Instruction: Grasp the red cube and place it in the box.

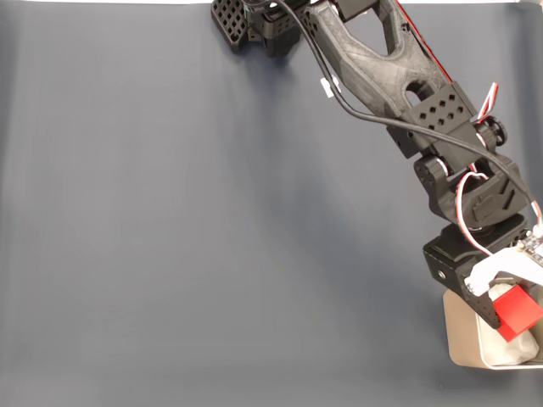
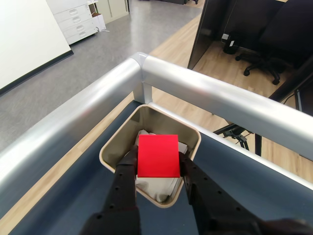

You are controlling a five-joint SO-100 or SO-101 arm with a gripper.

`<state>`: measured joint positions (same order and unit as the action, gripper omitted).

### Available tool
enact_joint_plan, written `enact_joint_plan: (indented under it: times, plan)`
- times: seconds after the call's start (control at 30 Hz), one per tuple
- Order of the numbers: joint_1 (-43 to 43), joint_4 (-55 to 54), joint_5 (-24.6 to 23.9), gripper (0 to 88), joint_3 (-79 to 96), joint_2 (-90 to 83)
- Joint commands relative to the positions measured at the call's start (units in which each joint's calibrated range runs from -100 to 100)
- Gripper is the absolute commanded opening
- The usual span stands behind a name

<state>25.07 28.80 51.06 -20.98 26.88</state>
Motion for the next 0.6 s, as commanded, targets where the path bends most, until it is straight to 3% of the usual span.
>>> enact_joint_plan:
  times: [0.0, 0.17, 0.33, 0.57]
  plan:
    - [0.1, -1.0, 0.2, 0.4, -4.1, -0.7]
    - [0.1, -1.0, 0.1, 1.4, -4.3, -0.6]
    - [0.1, -1.5, -1.6, 26.4, -4.3, -0.9]
    - [0.1, -1.5, -0.8, 40.4, -5.0, -1.1]
